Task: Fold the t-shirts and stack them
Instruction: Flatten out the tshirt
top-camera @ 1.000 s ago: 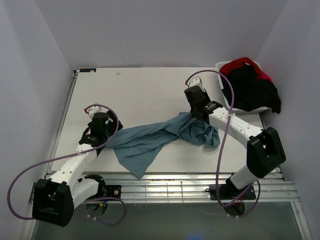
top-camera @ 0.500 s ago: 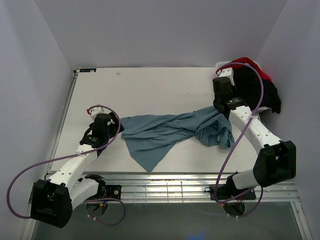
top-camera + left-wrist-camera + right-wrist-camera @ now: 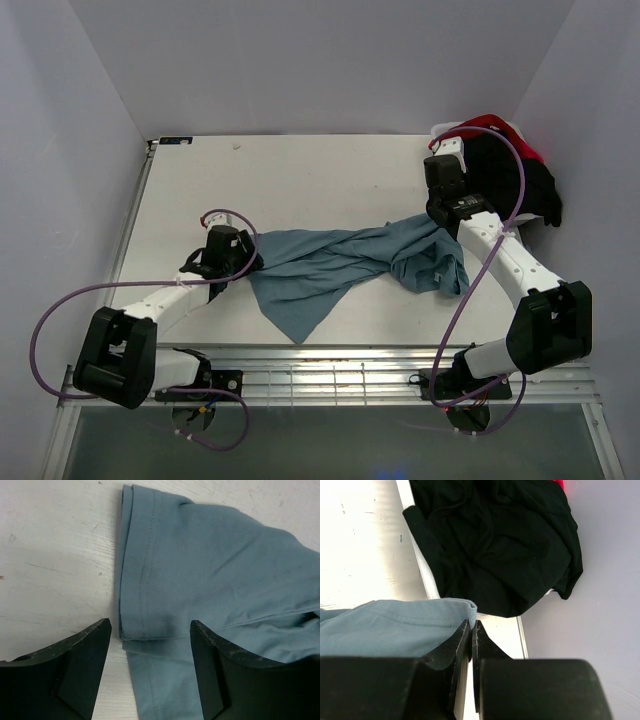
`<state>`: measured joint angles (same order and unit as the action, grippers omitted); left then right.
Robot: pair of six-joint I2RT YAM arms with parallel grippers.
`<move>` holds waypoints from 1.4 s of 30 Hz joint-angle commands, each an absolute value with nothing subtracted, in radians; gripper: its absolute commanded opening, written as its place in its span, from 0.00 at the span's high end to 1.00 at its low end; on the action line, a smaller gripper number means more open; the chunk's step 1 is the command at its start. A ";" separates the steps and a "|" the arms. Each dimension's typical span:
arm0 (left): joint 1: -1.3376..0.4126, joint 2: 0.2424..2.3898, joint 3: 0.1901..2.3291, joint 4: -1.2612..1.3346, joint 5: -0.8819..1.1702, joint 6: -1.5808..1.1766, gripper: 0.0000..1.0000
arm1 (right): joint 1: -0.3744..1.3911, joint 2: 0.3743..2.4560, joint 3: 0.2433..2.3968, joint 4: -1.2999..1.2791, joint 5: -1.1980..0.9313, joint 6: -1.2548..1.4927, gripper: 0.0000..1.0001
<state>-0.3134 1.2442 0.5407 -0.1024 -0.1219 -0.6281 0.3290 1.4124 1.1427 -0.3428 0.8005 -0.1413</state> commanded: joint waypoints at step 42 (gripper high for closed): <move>-0.368 1.309 0.667 -0.184 -0.293 -0.598 0.99 | 0.328 1.379 1.176 -0.344 0.772 -0.123 0.92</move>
